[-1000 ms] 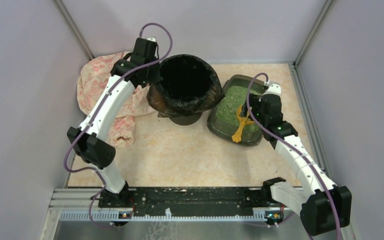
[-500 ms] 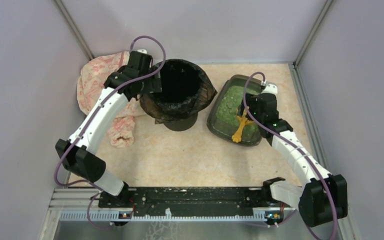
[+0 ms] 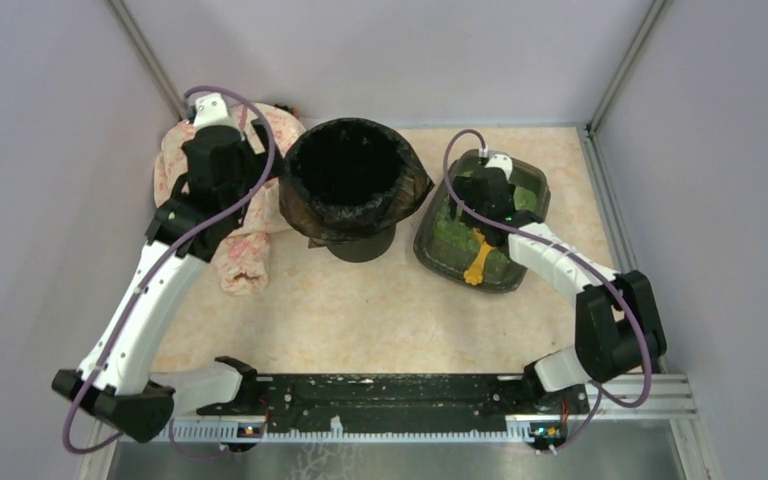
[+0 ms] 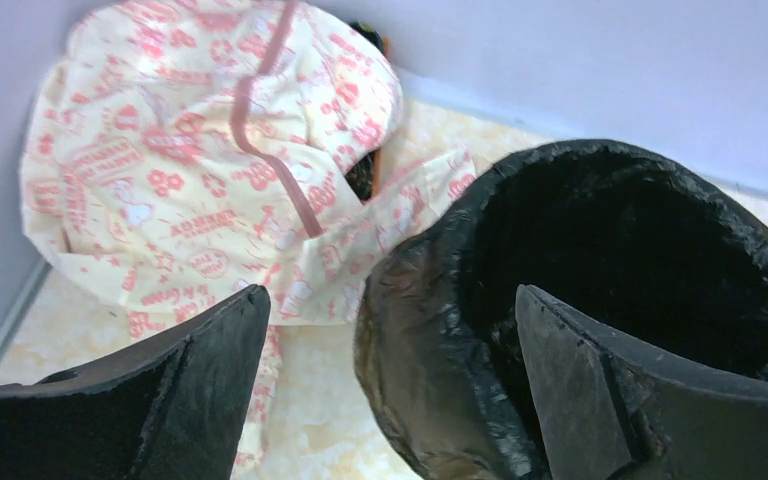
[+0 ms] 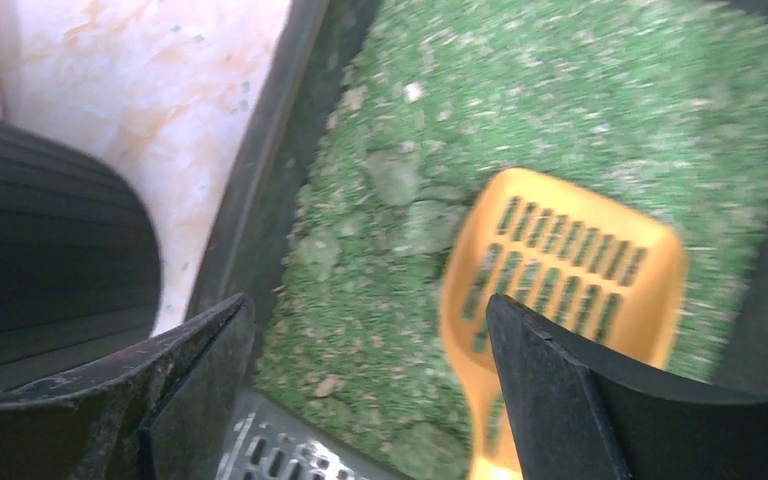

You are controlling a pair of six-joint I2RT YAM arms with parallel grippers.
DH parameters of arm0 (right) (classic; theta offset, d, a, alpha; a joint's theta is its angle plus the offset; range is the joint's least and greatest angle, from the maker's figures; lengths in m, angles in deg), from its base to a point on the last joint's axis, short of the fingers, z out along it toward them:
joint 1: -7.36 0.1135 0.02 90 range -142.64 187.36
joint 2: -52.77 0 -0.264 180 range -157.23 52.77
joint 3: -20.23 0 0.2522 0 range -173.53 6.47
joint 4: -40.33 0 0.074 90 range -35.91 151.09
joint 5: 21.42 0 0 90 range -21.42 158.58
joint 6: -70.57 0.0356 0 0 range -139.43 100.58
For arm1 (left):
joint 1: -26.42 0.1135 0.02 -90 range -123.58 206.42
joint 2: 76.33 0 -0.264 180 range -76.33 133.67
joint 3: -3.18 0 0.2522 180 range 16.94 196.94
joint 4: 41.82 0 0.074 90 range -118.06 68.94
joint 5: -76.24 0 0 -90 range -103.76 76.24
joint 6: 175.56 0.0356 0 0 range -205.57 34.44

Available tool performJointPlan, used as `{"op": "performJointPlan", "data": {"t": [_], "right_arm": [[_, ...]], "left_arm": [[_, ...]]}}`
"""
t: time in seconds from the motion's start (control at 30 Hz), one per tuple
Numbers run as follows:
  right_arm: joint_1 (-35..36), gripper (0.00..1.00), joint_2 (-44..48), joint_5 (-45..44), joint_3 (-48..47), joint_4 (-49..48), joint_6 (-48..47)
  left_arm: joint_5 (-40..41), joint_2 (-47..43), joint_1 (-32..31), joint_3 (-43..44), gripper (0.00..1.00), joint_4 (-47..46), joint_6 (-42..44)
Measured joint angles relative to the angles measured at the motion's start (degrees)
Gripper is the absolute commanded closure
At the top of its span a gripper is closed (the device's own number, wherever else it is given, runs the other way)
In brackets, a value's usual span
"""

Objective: Clean the litter box

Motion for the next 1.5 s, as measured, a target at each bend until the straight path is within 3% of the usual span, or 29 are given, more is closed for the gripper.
{"op": "performJointPlan", "data": {"t": [0.17,0.33,0.7,0.93,1.0,1.07,1.13,1.17,1.23,1.3,1.5], "right_arm": [[0.44,0.03,5.6,-12.81,-1.05,5.51,-1.64],[-1.29,0.02,7.23,-23.23,-4.94,10.95,-0.48],[-6.58,0.03,-5.05,-25.38,0.39,12.15,3.56],[-9.44,0.06,-6.29,-22.43,2.25,9.44,5.4],[-11.67,0.11,-6.29,-18.67,5.01,6.1,6.64],[-13.09,0.23,-5.4,-16.22,6.67,3.72,7.69],[-13.64,0.45,-4.87,-15.3,7.45,2.49,7.89],[-14.71,0.63,-4.61,-14.84,7.65,2.4,8.24],[-14.71,0.77,-4.61,-15.5,7.63,2.78,7.32],[-15.17,0.83,-4.44,-14.73,7.5,2.75,5.95],[-13.79,0.84,-4.55,-14.91,6.51,3.76,1.7]], "left_arm": [[4.26,-6.47,0.0,-8.68,0.04,-4.98,2.21],[4.52,-4.96,0.2,-13.18,0.04,-5.75,3.02],[1.99,-5.6,1.51,-14.8,0.04,-7.8,3.08],[0.2,-5.62,1.62,-14.91,0.05,-8.15,3.06],[-0.17,-5.62,1.64,-14.91,0.05,-8.15,3.06],[-0.33,-5.62,1.64,-14.97,0.05,-8.2,3.06],[-0.42,-5.68,1.64,-15.23,0.05,-8.33,3.06],[-0.7,-5.88,1.81,-15.76,0.05,-8.48,3.06],[-0.74,-5.92,1.88,-15.85,0.05,-8.55,3.06],[-0.96,-5.92,1.99,-15.85,0.05,-8.66,3.06],[-2.29,-5.92,2.58,-15.87,0.05,-9.18,3.06]]}}
